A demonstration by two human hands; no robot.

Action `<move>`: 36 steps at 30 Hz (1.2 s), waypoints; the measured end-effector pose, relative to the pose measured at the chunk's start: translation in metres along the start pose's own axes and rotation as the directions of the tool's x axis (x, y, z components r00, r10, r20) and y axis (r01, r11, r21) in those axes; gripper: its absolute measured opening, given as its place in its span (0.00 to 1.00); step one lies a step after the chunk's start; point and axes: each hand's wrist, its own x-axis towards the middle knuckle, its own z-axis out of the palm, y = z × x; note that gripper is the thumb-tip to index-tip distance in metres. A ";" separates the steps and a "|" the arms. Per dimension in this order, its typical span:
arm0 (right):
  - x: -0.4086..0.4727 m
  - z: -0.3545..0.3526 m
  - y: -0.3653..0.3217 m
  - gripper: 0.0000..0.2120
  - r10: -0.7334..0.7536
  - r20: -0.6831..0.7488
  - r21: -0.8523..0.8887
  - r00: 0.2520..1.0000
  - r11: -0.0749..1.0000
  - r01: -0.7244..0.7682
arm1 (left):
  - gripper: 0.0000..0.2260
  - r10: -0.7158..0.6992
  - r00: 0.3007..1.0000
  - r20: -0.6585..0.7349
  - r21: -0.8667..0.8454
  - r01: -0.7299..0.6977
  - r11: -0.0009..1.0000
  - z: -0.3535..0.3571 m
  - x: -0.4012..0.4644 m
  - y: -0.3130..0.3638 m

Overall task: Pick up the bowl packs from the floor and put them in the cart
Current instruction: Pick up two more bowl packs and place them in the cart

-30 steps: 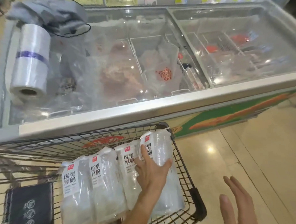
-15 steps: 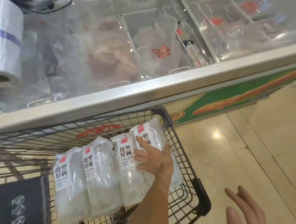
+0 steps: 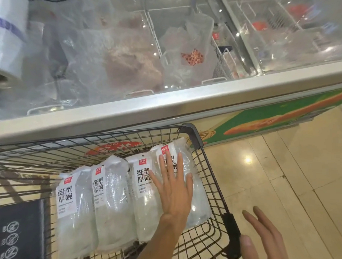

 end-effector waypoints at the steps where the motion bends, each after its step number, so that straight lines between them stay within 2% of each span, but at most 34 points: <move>1: 0.002 0.003 0.000 0.25 -0.022 0.008 -0.013 1.000 1.000 0.022 | 0.29 -0.007 1.000 0.002 0.000 0.007 1.000 0.004 0.002 0.001; 3: 0.004 0.009 -0.004 0.20 -0.062 0.028 -0.029 0.998 0.998 0.063 | 0.29 -0.019 1.000 -0.013 0.005 0.019 1.000 0.012 0.004 0.001; 7: 0.004 0.015 -0.008 0.18 -0.083 0.051 -0.032 0.995 0.996 0.085 | 0.29 -0.040 0.999 0.023 0.017 0.040 0.999 0.025 0.005 0.001; 13: 0.008 0.017 -0.003 0.23 -0.102 0.088 -0.062 0.991 0.992 0.108 | 0.30 -0.096 0.993 0.074 0.006 0.096 0.995 0.042 0.007 -0.003; 20: 0.008 0.016 -0.018 0.25 -0.153 0.130 -0.050 0.980 0.986 0.161 | 0.31 0.019 0.996 0.087 -0.013 -0.018 1.000 0.005 -0.004 -0.007; 25: 0.011 0.012 -0.054 0.26 -0.279 0.202 -0.135 0.939 0.942 0.308 | 0.30 0.042 0.996 0.073 -0.014 -0.041 0.999 -0.071 -0.048 -0.057; 29: 0.017 0.018 -0.119 0.31 -0.406 0.334 -0.245 0.851 0.834 0.494 | 0.31 0.002 0.999 -0.052 0.033 0.000 0.999 -0.162 -0.083 -0.116; 36: -0.003 0.026 -0.258 0.33 -0.534 0.526 -0.299 0.661 0.611 0.733 | 0.31 -0.118 0.979 -0.164 0.138 0.141 0.980 -0.342 -0.138 -0.191</move>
